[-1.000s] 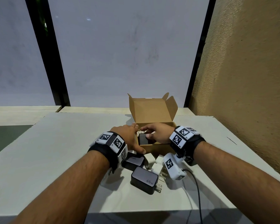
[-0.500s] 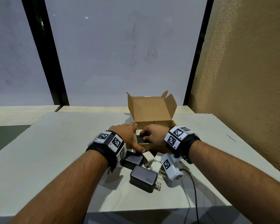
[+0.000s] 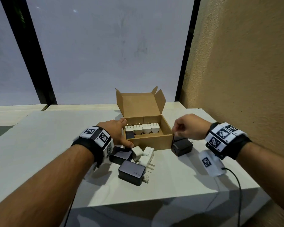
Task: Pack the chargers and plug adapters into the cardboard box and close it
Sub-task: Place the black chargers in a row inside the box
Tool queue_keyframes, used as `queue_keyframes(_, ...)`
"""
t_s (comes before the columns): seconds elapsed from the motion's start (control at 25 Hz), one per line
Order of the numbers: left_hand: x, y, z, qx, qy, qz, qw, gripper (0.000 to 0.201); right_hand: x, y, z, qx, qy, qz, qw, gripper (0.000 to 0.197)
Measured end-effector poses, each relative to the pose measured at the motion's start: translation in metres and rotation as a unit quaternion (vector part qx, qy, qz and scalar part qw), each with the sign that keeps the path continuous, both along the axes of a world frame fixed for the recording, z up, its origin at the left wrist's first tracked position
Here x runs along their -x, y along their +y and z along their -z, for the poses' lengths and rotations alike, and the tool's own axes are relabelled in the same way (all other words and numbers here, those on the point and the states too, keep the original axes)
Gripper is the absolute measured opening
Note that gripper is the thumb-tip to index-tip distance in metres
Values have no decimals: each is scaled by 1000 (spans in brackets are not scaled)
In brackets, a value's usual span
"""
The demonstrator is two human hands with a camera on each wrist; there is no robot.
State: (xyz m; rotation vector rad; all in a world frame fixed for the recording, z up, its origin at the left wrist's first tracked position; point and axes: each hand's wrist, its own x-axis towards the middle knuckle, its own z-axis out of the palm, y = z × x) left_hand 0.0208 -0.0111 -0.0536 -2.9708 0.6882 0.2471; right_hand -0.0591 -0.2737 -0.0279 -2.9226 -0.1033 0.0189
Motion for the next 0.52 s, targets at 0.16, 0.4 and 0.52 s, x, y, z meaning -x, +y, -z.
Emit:
queue_keyframes(0.16,-3,0,1,-13,9,2,1000,112,19,-25,17,84,77,-4,994,41)
queue_keyframes(0.4,-6,1,5,-1,12,-1,1000,112,26,-31,35,97,77,-27,992,60)
queue_keyframes(0.52,-8,1,6,-3,10,-4,1000,114,28,-36,38,95,91,-24,991,56)
